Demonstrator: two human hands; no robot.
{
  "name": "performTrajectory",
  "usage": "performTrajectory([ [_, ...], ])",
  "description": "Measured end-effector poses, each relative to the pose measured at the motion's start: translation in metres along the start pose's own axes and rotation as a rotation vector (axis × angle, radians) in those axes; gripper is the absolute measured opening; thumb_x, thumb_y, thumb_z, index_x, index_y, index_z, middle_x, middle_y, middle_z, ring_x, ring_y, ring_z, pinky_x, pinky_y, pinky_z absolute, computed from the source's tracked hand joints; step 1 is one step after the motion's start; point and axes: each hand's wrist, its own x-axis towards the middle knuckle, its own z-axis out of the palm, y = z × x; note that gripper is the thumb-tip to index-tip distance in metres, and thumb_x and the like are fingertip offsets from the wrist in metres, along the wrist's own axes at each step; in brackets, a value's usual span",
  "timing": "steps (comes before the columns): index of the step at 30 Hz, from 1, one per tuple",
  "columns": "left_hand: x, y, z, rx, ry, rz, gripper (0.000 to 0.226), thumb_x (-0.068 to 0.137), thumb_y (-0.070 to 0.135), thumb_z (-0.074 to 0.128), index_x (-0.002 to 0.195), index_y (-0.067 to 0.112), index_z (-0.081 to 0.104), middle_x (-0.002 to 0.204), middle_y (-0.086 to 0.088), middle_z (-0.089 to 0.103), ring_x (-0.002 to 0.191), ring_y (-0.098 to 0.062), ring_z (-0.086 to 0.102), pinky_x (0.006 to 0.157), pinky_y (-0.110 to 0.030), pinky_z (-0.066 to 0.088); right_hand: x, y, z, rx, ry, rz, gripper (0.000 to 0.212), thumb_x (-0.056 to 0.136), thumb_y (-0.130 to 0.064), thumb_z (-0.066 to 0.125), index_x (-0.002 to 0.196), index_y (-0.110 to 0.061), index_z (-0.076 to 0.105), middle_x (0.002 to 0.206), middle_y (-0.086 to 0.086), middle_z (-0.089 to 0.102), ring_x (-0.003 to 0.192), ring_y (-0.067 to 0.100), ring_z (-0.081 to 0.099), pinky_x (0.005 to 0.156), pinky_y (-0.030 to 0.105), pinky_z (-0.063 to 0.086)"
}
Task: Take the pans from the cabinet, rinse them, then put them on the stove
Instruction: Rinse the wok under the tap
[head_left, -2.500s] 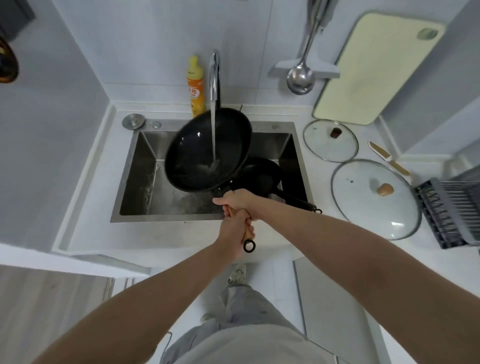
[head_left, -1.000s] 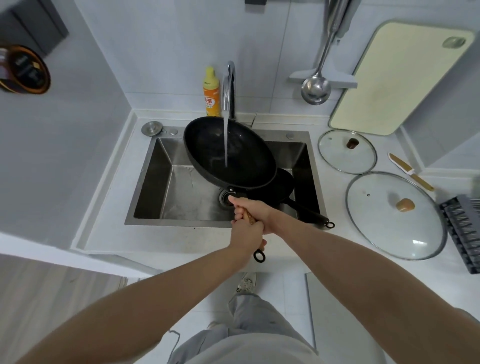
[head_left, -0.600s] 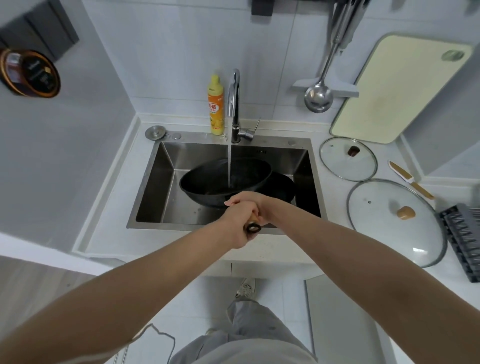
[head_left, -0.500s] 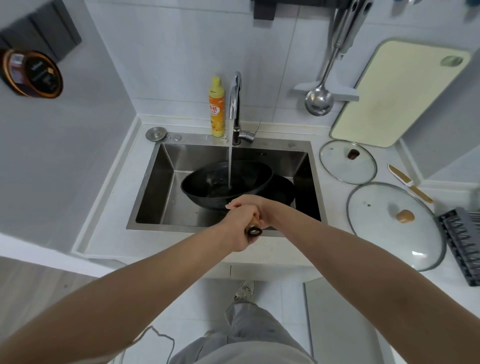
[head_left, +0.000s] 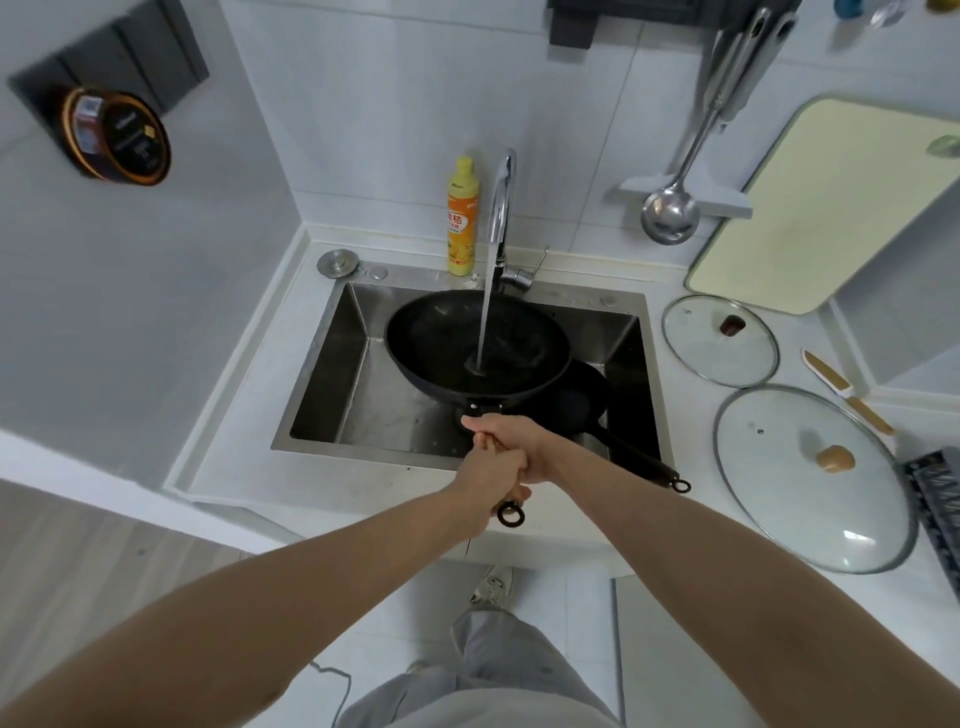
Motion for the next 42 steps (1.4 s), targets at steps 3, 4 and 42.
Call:
performTrajectory([
  [3, 0.005, -0.013, -0.007, -0.019, -0.076, -0.007, 0.029, 0.09, 0.013, 0.058, 0.117, 0.012, 0.049, 0.074, -0.003, 0.056, 0.049, -0.01, 0.06, 0.048, -0.022, 0.047, 0.006, 0.006, -0.002, -0.011, 0.032, -0.009, 0.029, 0.091, -0.031, 0.07, 0.07, -0.015, 0.057, 0.062, -0.001, 0.061, 0.056, 0.01, 0.058, 0.065, 0.026, 0.05],
  [4, 0.005, -0.014, -0.007, -0.024, -0.089, -0.011, 0.025, 0.089, 0.012, 0.058, 0.113, 0.011, 0.05, 0.073, -0.003, 0.055, 0.046, -0.01, 0.06, 0.049, -0.023, 0.047, 0.007, 0.007, -0.003, -0.044, 0.046, -0.029, 0.029, 0.092, -0.03, 0.069, 0.071, -0.014, 0.056, 0.062, 0.0, 0.061, 0.056, 0.01, 0.058, 0.063, 0.026, 0.05],
  [42, 0.004, 0.027, -0.038, -1.076, -0.463, -0.179, 0.026, 0.084, 0.019, 0.054, 0.059, 0.013, 0.057, 0.048, 0.004, 0.056, 0.038, -0.007, 0.055, 0.036, -0.017, 0.044, 0.014, -0.047, 0.015, 0.054, 0.182, 0.008, 0.038, 0.092, -0.04, 0.066, 0.097, -0.004, 0.06, 0.054, 0.003, 0.061, 0.049, 0.012, 0.06, 0.06, 0.021, 0.058],
])
